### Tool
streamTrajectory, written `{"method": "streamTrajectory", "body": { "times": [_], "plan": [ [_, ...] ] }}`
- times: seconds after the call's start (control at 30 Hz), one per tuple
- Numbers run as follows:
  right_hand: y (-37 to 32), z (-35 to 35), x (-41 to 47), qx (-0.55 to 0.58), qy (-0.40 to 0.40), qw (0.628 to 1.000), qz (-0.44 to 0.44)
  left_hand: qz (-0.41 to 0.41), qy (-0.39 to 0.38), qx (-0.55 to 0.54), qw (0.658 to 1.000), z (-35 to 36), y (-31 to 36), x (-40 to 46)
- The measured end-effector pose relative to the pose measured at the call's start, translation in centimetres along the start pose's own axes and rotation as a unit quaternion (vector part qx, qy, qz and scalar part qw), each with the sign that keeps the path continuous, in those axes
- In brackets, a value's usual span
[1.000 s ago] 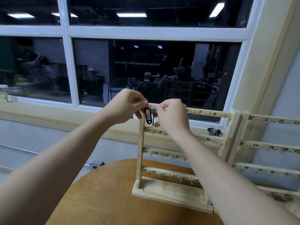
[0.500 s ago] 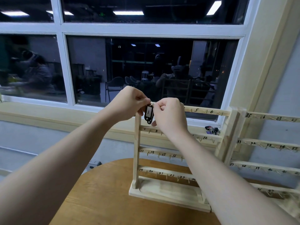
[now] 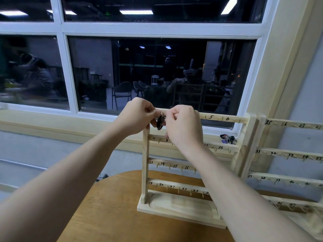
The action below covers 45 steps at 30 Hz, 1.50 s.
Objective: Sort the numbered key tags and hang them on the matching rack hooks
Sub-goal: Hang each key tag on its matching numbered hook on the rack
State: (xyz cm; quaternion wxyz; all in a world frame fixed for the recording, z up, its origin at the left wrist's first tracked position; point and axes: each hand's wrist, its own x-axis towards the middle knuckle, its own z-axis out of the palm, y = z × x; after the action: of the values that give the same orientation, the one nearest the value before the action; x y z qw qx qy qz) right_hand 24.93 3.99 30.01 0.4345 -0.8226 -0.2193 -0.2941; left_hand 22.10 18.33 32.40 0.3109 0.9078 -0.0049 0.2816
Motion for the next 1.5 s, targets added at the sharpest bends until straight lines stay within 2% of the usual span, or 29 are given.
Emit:
{"method": "streamTrajectory", "body": {
  "times": [0.2,0.57,0.73,0.87,1.0,1.17,1.3,1.5],
  "plan": [
    [-0.3,0.5,0.4,0.032,-0.005,0.999,0.007,0.016,0.014,-0.008,1.0,0.3,-0.6,-0.6],
    [-0.6,1.2,-0.2,-0.054,0.008,0.998,0.012,0.021,0.002,-0.026,0.999,-0.1,-0.8,-1.6],
    [0.8,0.0,-2.1,-0.035,-0.041,0.998,0.019,0.004,-0.008,-0.05,0.999,-0.7,-1.1,-3.7],
    [3.7,-4.2,-5.7,-0.014,-0.101,0.994,0.033,-0.006,-0.06,-0.112,0.992,0.7,-0.9,-7.2],
    [8.7,-9.4,-10.2,-0.069,-0.169,0.979,0.088,-0.019,-0.143,-0.134,0.98,5.4,-0.8,-10.7],
    [18.0,-15.0,-15.6,-0.164,-0.226,0.939,0.202,-0.027,-0.27,-0.087,0.959,13.9,-0.2,-14.4],
    [24.8,-16.3,-19.2,-0.216,-0.265,0.905,0.252,0.002,-0.297,-0.024,0.955,22.3,0.9,-15.8],
    [28.1,-14.8,-21.3,-0.229,-0.264,0.908,0.23,-0.044,-0.302,-0.027,0.952,31.2,3.4,-16.7]
  ]
}}
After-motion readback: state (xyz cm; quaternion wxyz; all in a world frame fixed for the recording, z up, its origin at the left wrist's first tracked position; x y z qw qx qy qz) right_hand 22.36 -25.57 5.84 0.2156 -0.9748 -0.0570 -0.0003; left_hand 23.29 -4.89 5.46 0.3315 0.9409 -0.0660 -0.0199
